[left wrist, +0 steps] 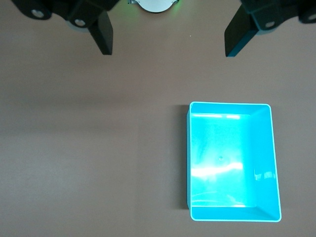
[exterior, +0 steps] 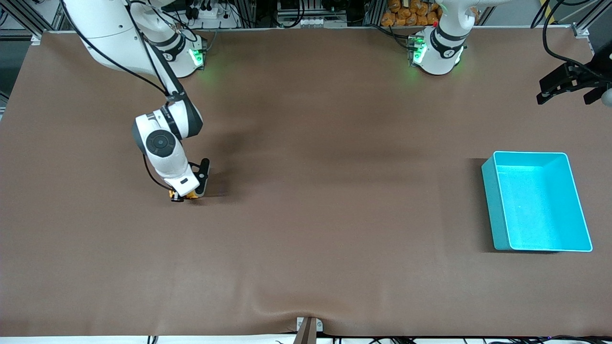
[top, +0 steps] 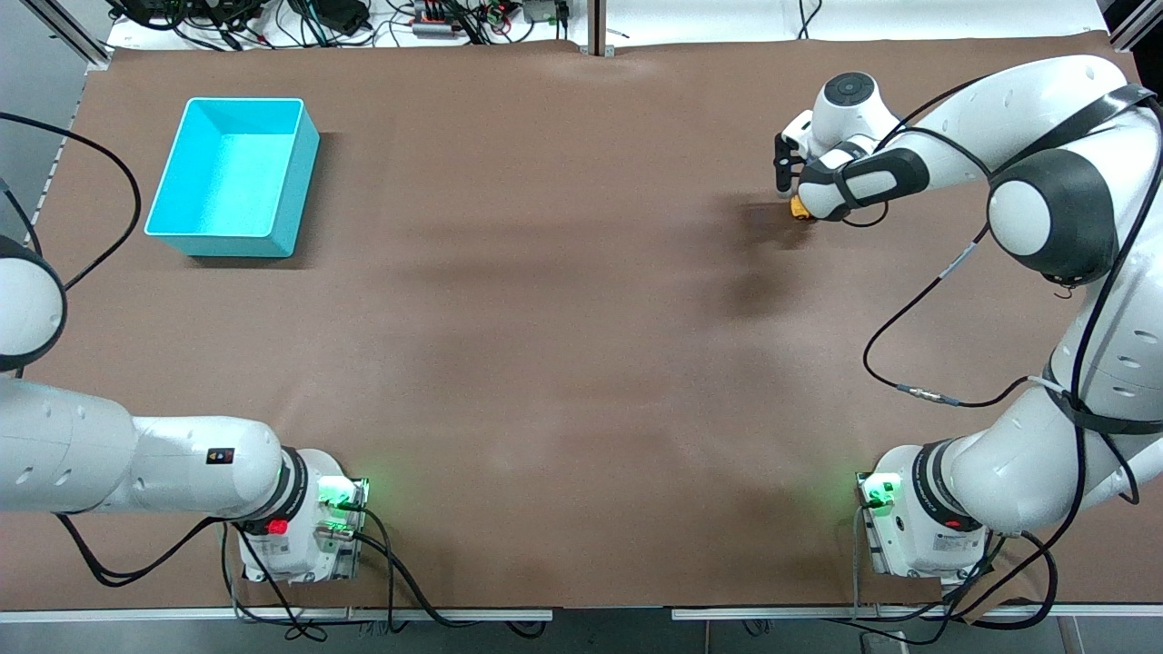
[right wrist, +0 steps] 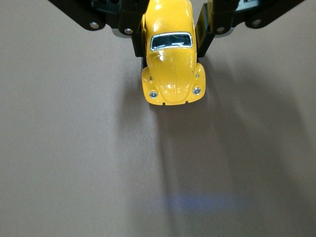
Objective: Wind and store yellow beetle car
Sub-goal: 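Lift the yellow car with the right gripper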
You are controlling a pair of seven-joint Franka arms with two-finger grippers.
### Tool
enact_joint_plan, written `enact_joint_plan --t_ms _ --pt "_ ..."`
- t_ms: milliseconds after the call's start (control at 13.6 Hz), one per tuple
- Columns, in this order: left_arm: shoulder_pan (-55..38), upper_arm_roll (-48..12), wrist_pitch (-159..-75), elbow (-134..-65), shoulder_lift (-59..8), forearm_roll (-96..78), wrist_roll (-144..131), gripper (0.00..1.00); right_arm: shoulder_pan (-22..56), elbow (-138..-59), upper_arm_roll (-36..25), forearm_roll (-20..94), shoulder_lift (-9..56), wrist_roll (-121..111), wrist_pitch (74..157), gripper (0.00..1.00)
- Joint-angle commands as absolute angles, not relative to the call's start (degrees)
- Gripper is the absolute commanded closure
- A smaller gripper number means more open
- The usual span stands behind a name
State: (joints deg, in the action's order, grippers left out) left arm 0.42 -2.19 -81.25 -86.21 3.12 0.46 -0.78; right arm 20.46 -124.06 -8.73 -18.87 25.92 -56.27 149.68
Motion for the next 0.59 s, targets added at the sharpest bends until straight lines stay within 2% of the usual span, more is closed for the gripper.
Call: enact_joint_plan --t_ms 0,516 --pt "0.70 -2.46 -80.95 -86.04 3.34 1.76 -0.35 0.00 18.81 -123.22 -8.88 -17.93 29.09 -57.74 152.75 1.00" --pt "0.70 -2.46 -80.95 -86.04 3.34 1.76 -0.35 0.00 13.81 -123.57 -8.88 -18.02 29.44 -62.66 152.84 1.00"
